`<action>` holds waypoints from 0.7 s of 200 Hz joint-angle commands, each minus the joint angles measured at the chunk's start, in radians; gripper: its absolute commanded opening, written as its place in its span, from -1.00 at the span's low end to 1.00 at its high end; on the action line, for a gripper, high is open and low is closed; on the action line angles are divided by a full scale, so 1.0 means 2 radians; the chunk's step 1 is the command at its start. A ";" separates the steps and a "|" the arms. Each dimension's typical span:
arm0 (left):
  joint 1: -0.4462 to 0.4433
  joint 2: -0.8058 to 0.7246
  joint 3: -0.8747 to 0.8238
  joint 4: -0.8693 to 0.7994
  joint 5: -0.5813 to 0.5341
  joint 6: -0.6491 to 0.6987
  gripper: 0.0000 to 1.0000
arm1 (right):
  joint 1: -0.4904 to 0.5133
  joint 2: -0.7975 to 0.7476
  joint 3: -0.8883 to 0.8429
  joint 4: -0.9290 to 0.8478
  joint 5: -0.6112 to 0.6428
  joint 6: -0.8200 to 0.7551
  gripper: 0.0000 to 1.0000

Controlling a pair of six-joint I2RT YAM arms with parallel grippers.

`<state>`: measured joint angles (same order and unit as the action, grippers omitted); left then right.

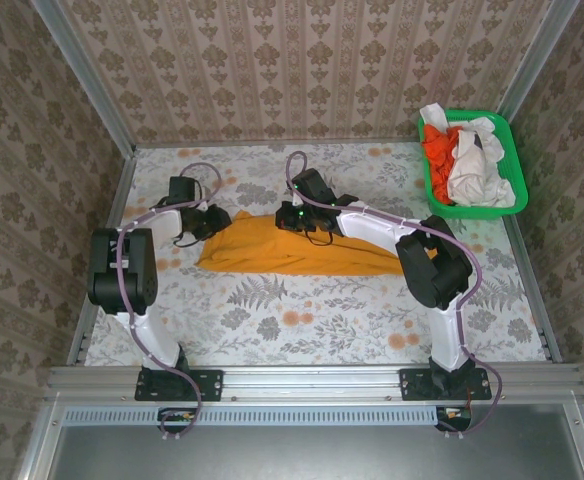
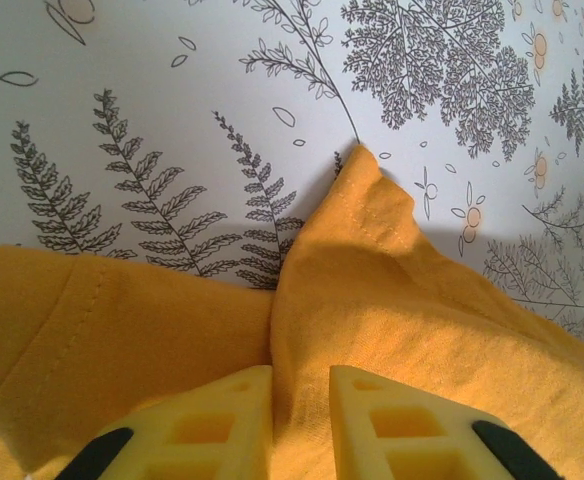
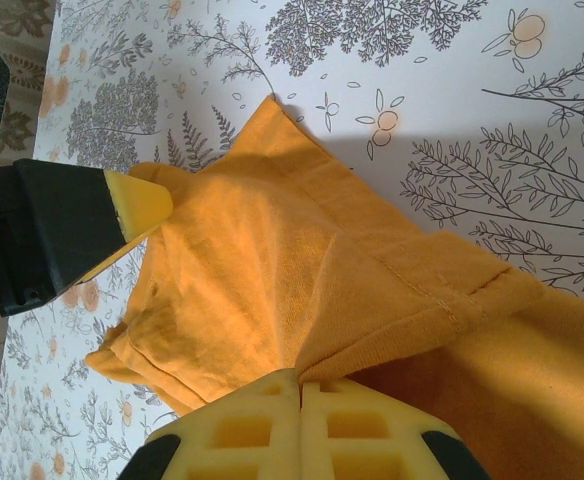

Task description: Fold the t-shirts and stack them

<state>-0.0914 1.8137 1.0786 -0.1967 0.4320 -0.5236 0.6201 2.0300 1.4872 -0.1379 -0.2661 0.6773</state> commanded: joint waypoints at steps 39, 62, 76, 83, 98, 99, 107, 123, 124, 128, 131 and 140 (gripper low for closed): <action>-0.002 0.008 0.004 0.004 0.019 -0.001 -1.00 | 0.002 0.001 -0.001 -0.004 0.002 -0.002 -1.00; -0.002 -0.005 0.005 0.003 0.017 -0.001 -1.00 | 0.002 -0.008 -0.004 0.002 0.001 -0.003 -1.00; -0.001 -0.022 0.004 0.002 0.018 0.000 -1.00 | 0.002 -0.018 -0.012 0.010 0.003 -0.005 -1.00; 0.000 -0.032 0.004 0.002 0.017 0.000 -1.00 | 0.002 -0.023 -0.016 0.015 0.005 -0.007 -1.00; 0.002 -0.053 0.003 0.000 0.017 -0.001 -1.00 | 0.002 -0.032 -0.026 0.028 0.007 -0.011 -1.00; 0.002 -0.054 0.002 0.000 0.017 -0.001 -1.00 | 0.002 -0.033 -0.027 0.028 0.007 -0.011 -1.00; 0.004 -0.065 0.000 -0.002 0.016 -0.001 -1.00 | 0.003 -0.037 -0.033 0.036 0.007 -0.012 -1.00; 0.006 -0.086 -0.003 -0.009 0.016 0.001 -1.00 | 0.003 -0.044 -0.043 0.048 0.007 -0.013 -1.00; 0.006 -0.087 -0.003 -0.010 0.016 0.001 -1.00 | 0.003 -0.044 -0.044 0.049 0.007 -0.013 -1.00; 0.007 -0.091 -0.005 -0.011 0.016 0.001 -1.00 | 0.003 -0.045 -0.046 0.051 0.008 -0.013 -1.00; 0.007 -0.093 -0.007 -0.012 0.015 0.001 -1.00 | 0.003 -0.046 -0.048 0.052 0.008 -0.013 -1.00; 0.010 -0.103 -0.012 -0.016 0.016 0.002 -1.00 | 0.003 -0.049 -0.053 0.055 0.007 -0.014 -1.00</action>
<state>-0.0883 1.6699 1.0763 -0.1970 0.4500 -0.5270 0.6201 1.9869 1.4094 -0.0853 -0.2623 0.6693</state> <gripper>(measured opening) 0.056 0.053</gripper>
